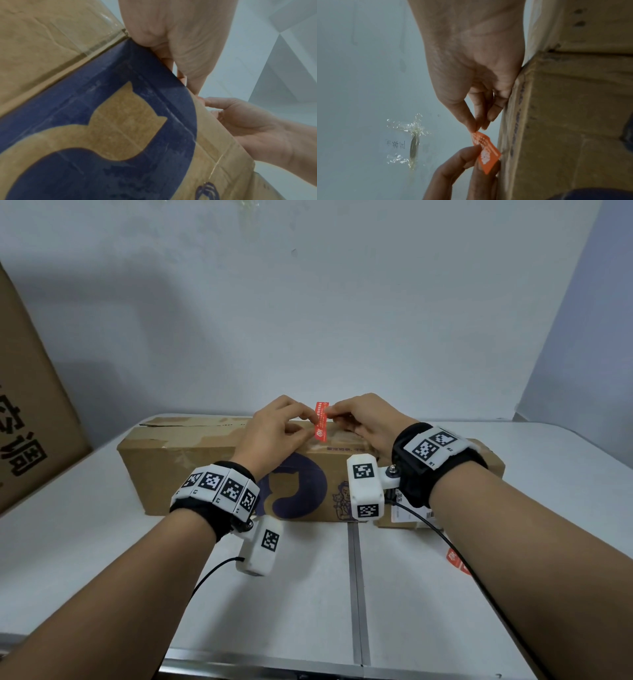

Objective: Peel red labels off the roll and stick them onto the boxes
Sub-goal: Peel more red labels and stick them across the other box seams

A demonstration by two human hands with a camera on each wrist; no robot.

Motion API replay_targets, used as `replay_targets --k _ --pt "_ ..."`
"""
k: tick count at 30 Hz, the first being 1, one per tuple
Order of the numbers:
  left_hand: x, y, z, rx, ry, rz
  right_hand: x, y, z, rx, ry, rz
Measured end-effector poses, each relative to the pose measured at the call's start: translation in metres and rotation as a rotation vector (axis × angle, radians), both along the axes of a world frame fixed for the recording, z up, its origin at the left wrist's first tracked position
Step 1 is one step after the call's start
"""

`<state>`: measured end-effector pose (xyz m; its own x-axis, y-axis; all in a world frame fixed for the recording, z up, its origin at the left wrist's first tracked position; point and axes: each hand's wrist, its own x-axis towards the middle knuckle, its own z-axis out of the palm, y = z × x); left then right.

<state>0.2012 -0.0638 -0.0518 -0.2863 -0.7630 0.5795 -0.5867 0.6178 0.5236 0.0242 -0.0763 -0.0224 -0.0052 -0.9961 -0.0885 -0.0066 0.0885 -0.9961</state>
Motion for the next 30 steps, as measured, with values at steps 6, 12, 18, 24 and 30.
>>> replay_targets --k 6,12,18,24,30 --pt "0.001 -0.001 -0.001 -0.013 0.014 0.011 0.002 0.000 -0.002 -0.043 0.162 -0.010" --pt "0.006 -0.005 -0.002 -0.018 -0.043 -0.007 0.005 0.000 -0.009 -0.181 0.492 -0.042" --pt "0.008 -0.004 0.000 -0.023 -0.123 -0.024 0.008 0.001 -0.012 -0.252 0.641 -0.053" --pt "0.009 -0.010 0.000 0.002 -0.176 0.014 0.010 0.000 -0.014 -0.293 0.697 -0.056" --pt "0.010 -0.012 0.000 0.009 -0.170 0.008 0.010 0.001 -0.015 -0.302 0.728 -0.051"
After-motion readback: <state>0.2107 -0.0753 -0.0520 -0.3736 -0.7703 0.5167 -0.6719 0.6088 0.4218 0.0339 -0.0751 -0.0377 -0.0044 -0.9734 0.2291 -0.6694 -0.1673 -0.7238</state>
